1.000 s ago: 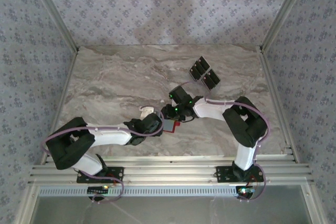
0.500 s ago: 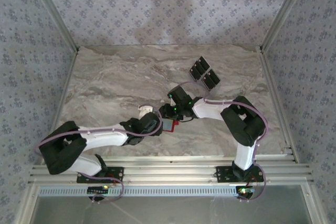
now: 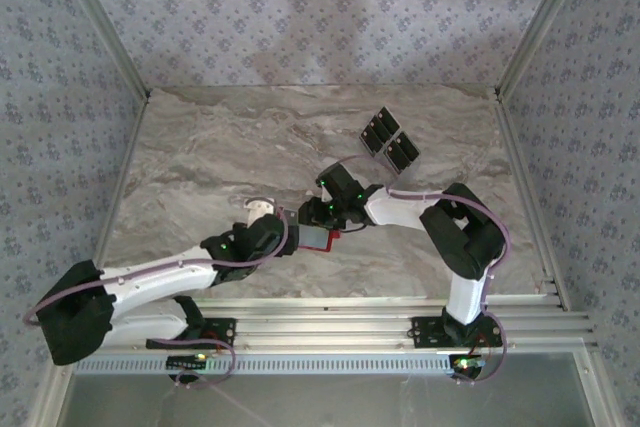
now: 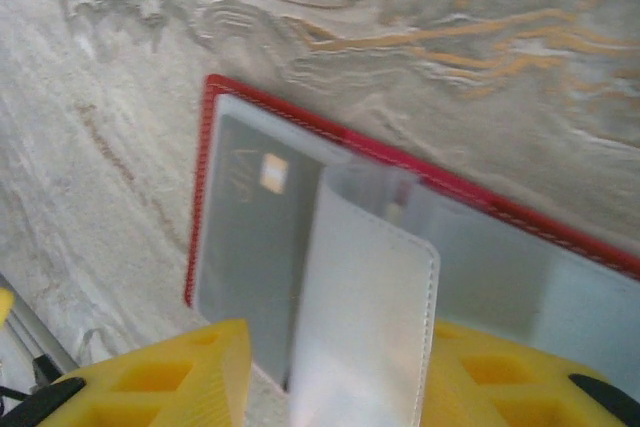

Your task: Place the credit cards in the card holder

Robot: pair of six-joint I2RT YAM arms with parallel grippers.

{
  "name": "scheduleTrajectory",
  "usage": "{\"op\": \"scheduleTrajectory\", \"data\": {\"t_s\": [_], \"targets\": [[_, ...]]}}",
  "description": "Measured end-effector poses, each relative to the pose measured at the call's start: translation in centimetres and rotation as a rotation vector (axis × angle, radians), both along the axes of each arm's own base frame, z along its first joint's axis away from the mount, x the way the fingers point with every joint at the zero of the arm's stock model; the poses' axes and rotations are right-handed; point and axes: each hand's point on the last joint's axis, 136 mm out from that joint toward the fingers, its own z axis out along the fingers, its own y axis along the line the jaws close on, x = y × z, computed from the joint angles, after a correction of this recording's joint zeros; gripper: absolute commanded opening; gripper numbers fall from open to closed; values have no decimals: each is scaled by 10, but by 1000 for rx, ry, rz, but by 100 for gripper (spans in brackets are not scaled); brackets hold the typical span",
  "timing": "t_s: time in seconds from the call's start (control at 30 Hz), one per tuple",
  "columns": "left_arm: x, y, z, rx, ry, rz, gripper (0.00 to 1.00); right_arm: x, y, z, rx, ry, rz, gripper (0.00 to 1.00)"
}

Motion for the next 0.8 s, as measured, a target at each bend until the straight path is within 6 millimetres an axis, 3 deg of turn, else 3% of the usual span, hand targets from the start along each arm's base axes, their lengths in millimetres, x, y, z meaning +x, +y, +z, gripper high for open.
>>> {"op": "scheduleTrajectory", "data": {"t_s": [0.17,0.3,0.47,0.8], "targets": [[0,10,2,11,-5,23,100,10,33,21,46,-39,37,46],[0,13,4,6,-8,28,100,15,51,12,40,-31,55,46],[1,18,7,3,-10,40,100,13,53,-10,9,9,62,46],[3,28,0,13,2,72,100,20,59,6,15,-3,98,46]]}}
